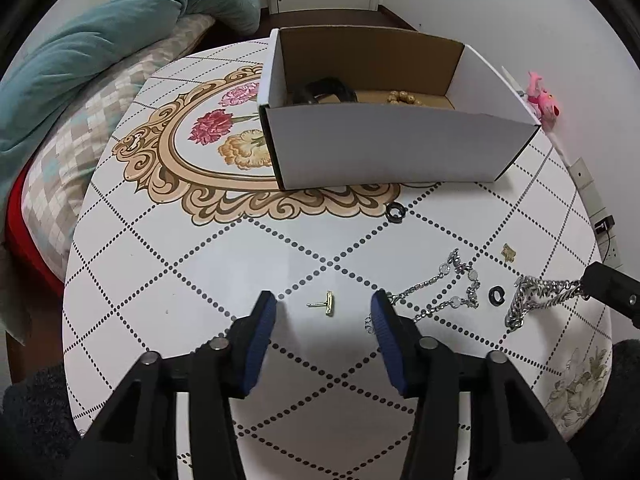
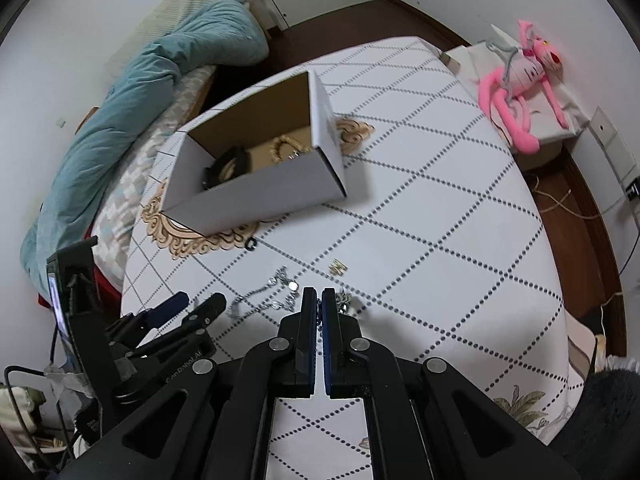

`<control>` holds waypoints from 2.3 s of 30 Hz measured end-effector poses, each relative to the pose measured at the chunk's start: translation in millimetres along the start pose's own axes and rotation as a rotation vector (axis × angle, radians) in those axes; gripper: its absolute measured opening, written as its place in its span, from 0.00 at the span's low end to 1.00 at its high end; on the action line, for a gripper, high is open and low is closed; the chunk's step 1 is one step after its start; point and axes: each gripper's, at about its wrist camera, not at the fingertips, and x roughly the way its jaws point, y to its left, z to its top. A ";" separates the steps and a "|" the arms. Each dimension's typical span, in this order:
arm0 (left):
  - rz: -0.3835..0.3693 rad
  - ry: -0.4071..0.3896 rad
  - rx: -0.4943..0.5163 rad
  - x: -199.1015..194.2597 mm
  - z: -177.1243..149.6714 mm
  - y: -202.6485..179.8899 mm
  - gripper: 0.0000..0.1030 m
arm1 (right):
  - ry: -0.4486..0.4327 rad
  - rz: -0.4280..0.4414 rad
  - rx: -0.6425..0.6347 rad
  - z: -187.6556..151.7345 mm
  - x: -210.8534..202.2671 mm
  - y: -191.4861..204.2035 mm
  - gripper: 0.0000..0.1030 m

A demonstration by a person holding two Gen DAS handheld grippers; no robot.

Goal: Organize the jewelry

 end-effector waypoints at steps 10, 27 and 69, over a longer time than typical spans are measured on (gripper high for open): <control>0.005 0.003 0.002 3.8 -1.6 0.2 0.24 | 0.023 -0.023 0.014 -4.1 11.0 -5.7 0.03; -0.105 -0.010 -0.095 -25.7 -3.5 28.1 0.09 | 0.008 0.036 0.020 3.3 -3.8 2.9 0.03; -0.031 -0.005 -0.090 -17.6 172.3 40.7 0.68 | 0.062 -0.141 -0.224 178.0 43.9 61.9 0.74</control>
